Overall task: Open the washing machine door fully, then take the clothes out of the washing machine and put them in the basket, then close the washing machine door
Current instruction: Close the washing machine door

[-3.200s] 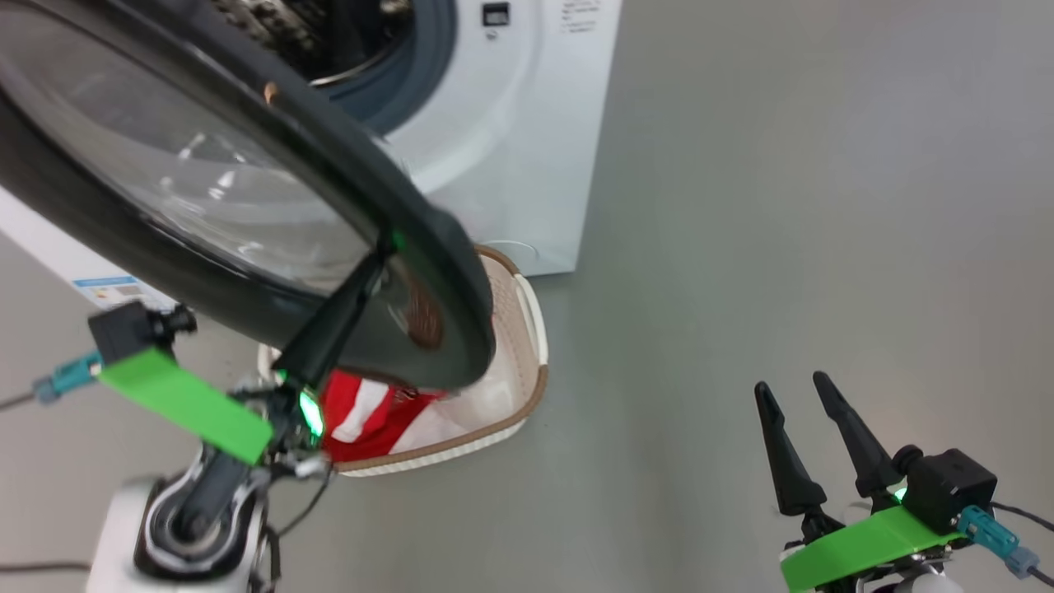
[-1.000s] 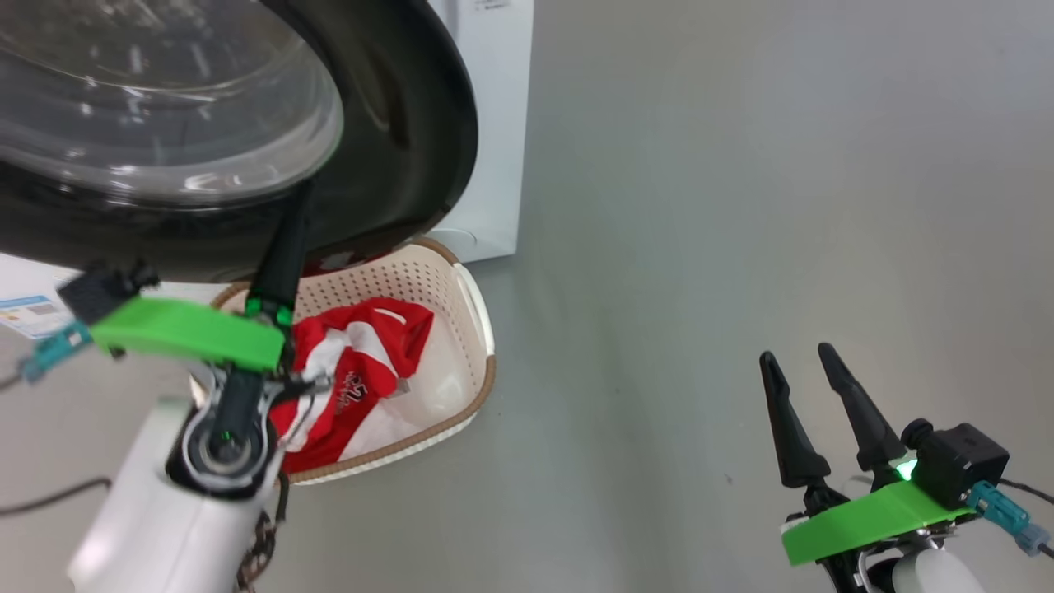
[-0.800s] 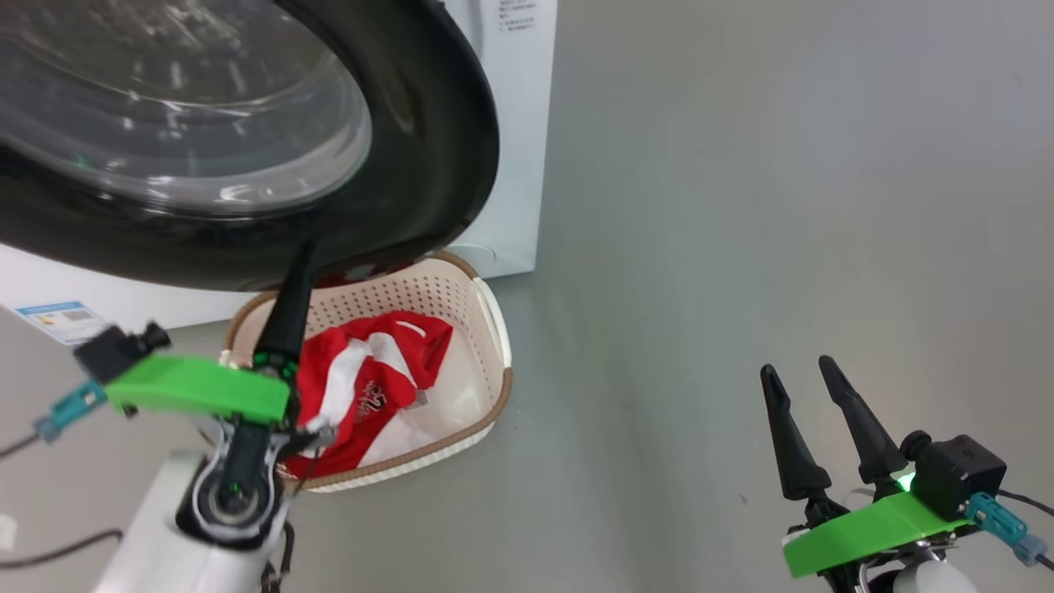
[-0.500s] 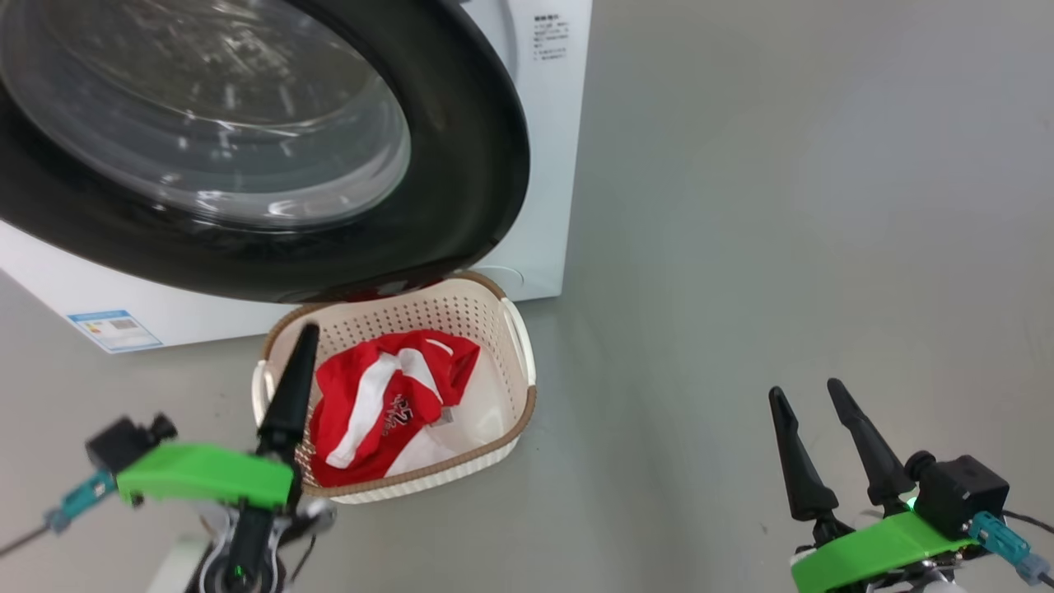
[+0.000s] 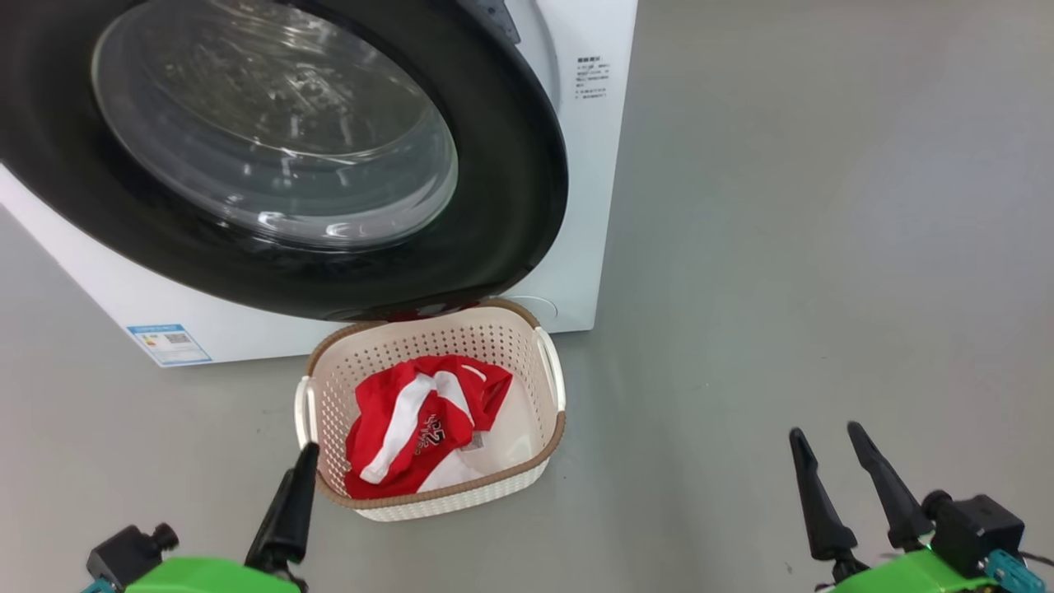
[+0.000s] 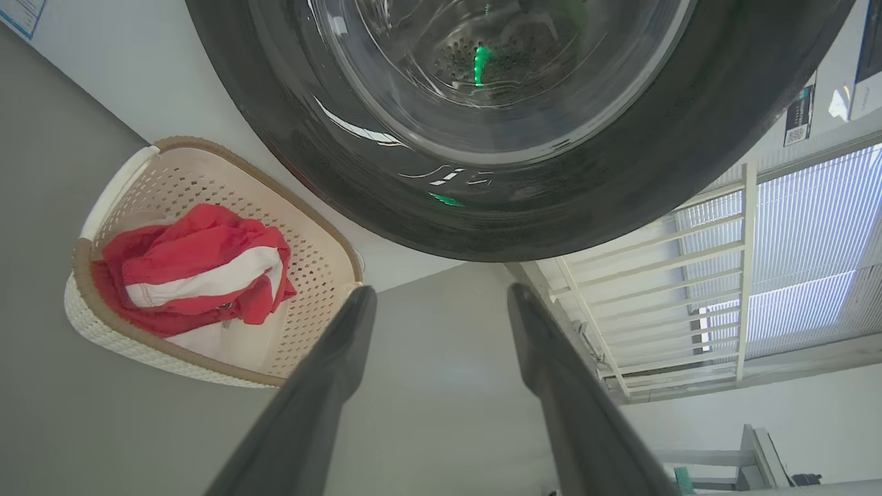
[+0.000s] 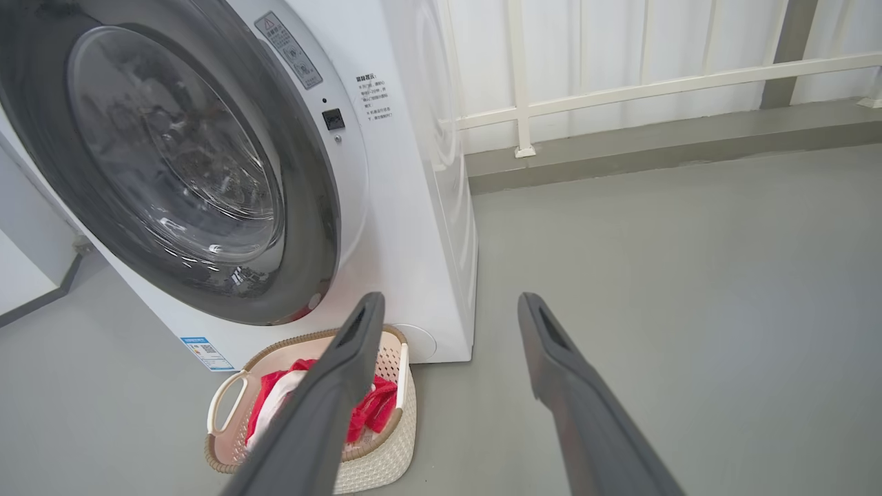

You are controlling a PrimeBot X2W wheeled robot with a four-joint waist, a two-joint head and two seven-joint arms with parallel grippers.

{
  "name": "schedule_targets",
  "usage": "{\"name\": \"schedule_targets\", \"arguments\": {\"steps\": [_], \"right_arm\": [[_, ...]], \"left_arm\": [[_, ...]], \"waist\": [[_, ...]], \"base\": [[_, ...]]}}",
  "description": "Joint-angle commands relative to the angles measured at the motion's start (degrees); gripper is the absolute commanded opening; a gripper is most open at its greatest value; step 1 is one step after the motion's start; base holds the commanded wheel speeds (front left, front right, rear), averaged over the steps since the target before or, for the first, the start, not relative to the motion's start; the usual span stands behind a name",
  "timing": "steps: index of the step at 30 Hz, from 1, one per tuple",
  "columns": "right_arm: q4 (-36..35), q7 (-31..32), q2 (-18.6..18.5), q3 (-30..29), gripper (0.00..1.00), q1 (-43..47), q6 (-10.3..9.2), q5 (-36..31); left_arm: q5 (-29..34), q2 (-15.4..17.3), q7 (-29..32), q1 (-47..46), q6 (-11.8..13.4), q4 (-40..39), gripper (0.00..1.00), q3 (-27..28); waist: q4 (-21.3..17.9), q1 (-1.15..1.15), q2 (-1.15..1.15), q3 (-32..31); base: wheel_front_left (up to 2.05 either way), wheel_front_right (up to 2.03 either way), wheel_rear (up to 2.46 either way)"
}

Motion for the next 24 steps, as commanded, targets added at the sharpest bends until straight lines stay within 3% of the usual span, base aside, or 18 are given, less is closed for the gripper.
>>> {"name": "schedule_targets", "arguments": {"steps": [1,5,12,24], "right_arm": [[-1.3,-0.4,-0.9,1.0,1.00,0.3,0.42,-0.4],[-1.5,-0.4,-1.1,0.3,1.00,1.2,0.42,-0.5],[-1.5,-0.4,-1.1,-0.6,1.00,1.6,0.42,-0.5],[-1.2,-0.4,-1.3,-1.3,1.00,1.9,0.42,-0.4]], "left_arm": [[2.4,2.4,-0.8,-0.2,-0.4,-1.3,1.00,1.2],[5.3,2.8,-1.4,1.7,-0.4,-1.0,1.00,1.4],[15.1,1.1,-1.5,4.3,-0.4,-0.6,1.00,8.2],[38.5,-3.2,-1.5,7.9,-0.4,-2.7,1.00,17.1]], "waist": [[0.5,0.00,0.00,-0.5],[1.0,0.00,0.00,-0.7],[1.5,0.00,0.00,-0.5],[1.7,0.00,0.00,-0.9]], "base": [[0.00,0.00,0.00],[0.00,0.00,0.00],[0.00,0.00,0.00],[0.00,0.00,0.00]]}}
